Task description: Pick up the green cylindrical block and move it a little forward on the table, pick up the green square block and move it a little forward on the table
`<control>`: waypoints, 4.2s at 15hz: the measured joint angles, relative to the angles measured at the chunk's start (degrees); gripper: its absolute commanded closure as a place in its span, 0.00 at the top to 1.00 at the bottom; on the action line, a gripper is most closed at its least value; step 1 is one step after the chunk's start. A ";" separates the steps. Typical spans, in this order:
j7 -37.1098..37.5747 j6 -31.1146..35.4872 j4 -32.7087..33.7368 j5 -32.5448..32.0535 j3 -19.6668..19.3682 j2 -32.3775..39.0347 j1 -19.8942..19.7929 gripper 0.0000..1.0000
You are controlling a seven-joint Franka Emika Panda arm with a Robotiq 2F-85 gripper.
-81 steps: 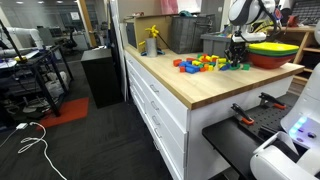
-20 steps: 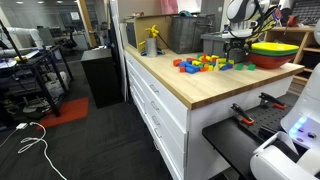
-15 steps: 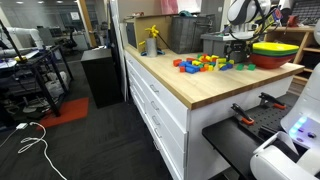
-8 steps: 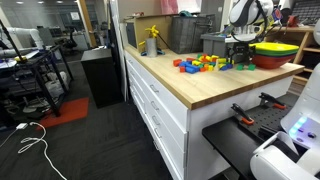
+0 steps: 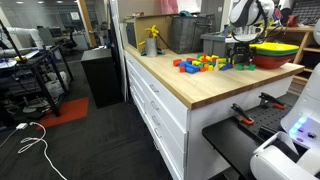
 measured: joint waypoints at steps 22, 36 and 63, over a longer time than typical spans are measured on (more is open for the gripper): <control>0.10 9.70 -6.26 0.35 -1.10 -1.03 -1.03 0.14; -4.34 6.01 -5.63 -9.06 3.84 -12.46 0.01 0.08; -28.99 5.11 16.07 -8.99 6.02 4.98 1.90 0.08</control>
